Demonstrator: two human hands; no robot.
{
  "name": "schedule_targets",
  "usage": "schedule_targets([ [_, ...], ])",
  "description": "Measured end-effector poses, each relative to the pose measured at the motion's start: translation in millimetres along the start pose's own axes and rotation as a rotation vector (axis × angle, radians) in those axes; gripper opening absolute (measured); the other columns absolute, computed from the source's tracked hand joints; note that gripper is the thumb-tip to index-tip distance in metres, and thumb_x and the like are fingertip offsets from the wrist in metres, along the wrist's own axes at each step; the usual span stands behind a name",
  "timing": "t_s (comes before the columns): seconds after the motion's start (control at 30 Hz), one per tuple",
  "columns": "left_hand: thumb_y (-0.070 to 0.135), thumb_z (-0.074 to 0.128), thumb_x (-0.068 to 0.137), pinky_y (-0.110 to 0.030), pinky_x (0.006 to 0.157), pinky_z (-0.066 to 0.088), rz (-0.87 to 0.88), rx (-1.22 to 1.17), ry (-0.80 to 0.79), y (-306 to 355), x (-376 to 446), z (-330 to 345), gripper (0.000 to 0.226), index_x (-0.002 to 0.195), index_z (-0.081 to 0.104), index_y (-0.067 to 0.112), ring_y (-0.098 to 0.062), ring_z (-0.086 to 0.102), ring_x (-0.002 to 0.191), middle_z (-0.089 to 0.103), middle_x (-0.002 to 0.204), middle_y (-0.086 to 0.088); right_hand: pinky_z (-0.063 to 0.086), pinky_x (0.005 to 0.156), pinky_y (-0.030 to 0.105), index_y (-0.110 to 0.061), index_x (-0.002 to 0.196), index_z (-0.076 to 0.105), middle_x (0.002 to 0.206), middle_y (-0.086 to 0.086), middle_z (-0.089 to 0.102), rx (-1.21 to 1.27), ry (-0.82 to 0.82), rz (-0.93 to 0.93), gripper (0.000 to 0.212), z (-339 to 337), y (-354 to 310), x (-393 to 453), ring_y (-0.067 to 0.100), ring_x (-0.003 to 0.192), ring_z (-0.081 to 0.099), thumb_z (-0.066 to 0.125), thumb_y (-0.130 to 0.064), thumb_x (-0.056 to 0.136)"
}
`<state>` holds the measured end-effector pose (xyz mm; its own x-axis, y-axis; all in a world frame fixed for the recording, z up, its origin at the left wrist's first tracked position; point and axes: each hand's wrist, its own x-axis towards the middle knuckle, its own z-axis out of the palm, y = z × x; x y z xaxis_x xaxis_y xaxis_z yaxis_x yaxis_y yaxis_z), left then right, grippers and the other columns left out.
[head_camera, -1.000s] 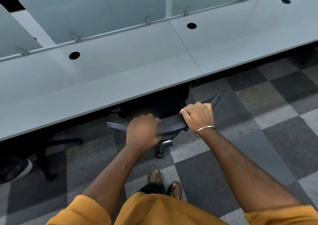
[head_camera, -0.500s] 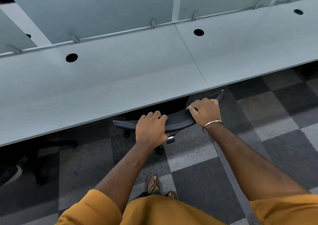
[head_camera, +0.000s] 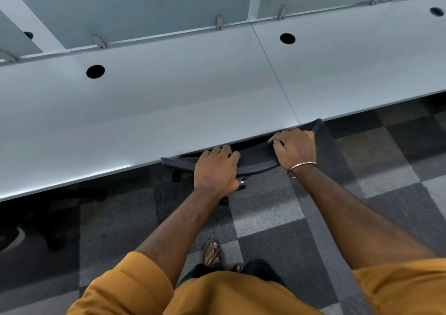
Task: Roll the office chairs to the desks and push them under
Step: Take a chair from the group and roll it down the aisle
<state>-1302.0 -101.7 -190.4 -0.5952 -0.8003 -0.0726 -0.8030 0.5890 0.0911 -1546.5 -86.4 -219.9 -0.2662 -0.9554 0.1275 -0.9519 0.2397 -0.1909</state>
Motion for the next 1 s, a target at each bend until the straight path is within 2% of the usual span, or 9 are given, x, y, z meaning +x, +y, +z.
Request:
schedule_targets([
  [0.17, 0.034, 0.072, 0.082, -0.038, 0.091, 0.050, -0.001, -0.009, 0.012, 1, -3, -5, 0.051, 0.131, 0.061, 0.030, -0.022, 0.061, 0.110, 0.063, 0.121, 0.004, 0.032, 0.088, 0.039, -0.031, 0.085, 0.080, 0.089, -0.009, 0.077, 0.002, 0.032, -0.011, 0.036, 1, 0, -1, 0.021, 0.089, 0.067, 0.044, -0.028, 0.086],
  [0.27, 0.031, 0.073, 0.081, -0.036, 0.086, 0.049, -0.030, -0.004, -0.001, 2, -5, -9, 0.053, 0.132, 0.061, 0.031, -0.021, 0.063, 0.107, 0.064, 0.117, 0.004, 0.032, 0.087, 0.039, -0.030, 0.085, 0.080, 0.086, -0.007, 0.076, -0.029, 0.019, -0.014, 0.039, 1, -3, -1, 0.022, 0.087, 0.065, 0.041, -0.030, 0.086],
  [0.4, 0.030, 0.074, 0.075, -0.034, 0.072, 0.049, -0.128, 0.004, -0.019, 11, -12, -14, 0.044, 0.118, 0.066, 0.031, -0.021, 0.065, 0.090, 0.066, 0.100, 0.007, 0.029, 0.081, 0.039, -0.022, 0.074, 0.075, 0.075, -0.004, 0.069, -0.089, -0.002, -0.072, 0.044, -2, -6, -5, 0.026, 0.079, 0.061, 0.038, -0.038, 0.091],
  [0.57, 0.028, 0.075, 0.071, -0.035, 0.073, 0.055, -0.239, -0.004, -0.050, 8, -36, -13, 0.039, 0.110, 0.072, 0.035, -0.024, 0.070, 0.090, 0.070, 0.096, 0.009, 0.029, 0.081, 0.039, -0.022, 0.068, 0.069, 0.068, -0.001, 0.064, -0.073, -0.042, -0.141, 0.047, -10, -26, -31, 0.025, 0.078, 0.060, 0.043, -0.050, 0.095],
  [0.7, 0.027, 0.072, 0.067, -0.034, 0.070, 0.051, -0.236, 0.003, -0.044, 1, -69, -12, 0.041, 0.107, 0.075, 0.034, -0.024, 0.070, 0.092, 0.071, 0.095, 0.010, 0.034, 0.078, 0.040, -0.023, 0.069, 0.068, 0.069, -0.003, 0.065, -0.059, -0.057, -0.271, 0.051, -13, -37, -65, 0.022, 0.075, 0.060, 0.040, -0.056, 0.097],
  [0.87, 0.025, 0.073, 0.058, -0.033, 0.070, 0.050, -0.252, 0.014, -0.045, 0, -115, -4, 0.045, 0.103, 0.075, 0.034, -0.022, 0.071, 0.086, 0.071, 0.091, 0.012, 0.031, 0.063, 0.034, -0.026, 0.081, 0.072, 0.073, -0.005, 0.064, -0.011, -0.147, -0.538, 0.055, -18, -36, -77, 0.019, 0.072, 0.063, 0.034, -0.062, 0.098],
  [1.0, 0.028, 0.072, 0.057, -0.034, 0.074, 0.051, -0.243, 0.018, -0.056, -4, -142, 2, 0.050, 0.106, 0.073, 0.035, -0.017, 0.069, 0.088, 0.069, 0.094, 0.014, 0.034, 0.061, 0.032, -0.029, 0.086, 0.074, 0.075, -0.007, 0.064, 0.031, -0.179, -0.603, 0.057, -19, -42, -87, 0.017, 0.073, 0.063, 0.032, -0.066, 0.096],
])
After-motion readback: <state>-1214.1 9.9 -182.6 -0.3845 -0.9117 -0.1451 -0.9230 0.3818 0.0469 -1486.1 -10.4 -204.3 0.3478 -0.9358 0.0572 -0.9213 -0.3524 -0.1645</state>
